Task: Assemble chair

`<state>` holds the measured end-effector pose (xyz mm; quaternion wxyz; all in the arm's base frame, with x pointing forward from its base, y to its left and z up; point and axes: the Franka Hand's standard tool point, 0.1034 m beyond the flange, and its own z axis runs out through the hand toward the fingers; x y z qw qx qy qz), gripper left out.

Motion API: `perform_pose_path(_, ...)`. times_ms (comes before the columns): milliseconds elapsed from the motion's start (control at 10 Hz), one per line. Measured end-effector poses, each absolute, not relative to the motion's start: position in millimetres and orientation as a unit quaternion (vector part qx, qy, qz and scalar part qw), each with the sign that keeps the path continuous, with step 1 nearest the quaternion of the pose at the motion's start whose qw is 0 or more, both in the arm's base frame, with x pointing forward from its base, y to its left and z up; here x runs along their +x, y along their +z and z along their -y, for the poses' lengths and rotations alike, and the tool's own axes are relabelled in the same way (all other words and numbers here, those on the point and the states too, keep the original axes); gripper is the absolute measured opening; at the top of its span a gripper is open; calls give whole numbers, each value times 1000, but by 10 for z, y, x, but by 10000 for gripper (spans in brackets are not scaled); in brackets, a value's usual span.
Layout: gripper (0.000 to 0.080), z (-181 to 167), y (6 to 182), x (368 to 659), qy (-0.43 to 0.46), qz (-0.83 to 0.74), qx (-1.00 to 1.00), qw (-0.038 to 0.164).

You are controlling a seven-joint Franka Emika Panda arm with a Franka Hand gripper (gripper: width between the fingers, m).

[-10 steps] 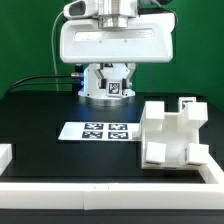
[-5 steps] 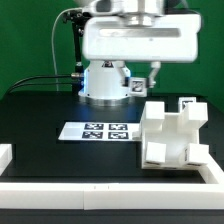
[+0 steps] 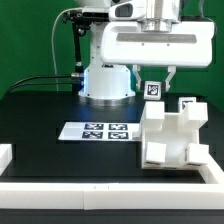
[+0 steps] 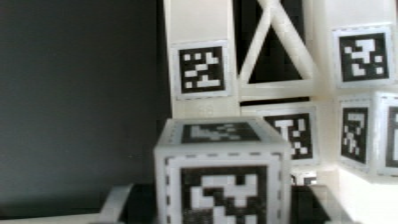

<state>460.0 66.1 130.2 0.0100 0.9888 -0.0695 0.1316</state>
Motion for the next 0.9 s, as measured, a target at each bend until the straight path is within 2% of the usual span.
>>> perform_pose_path(400, 284, -681, 1101, 4655, 153, 49, 987, 0)
perform_pose_path(700, 284, -643, 1122, 4724, 153, 48, 987, 1)
perform_pose_path(900, 284, -753, 1250, 4793, 131, 47, 990, 3)
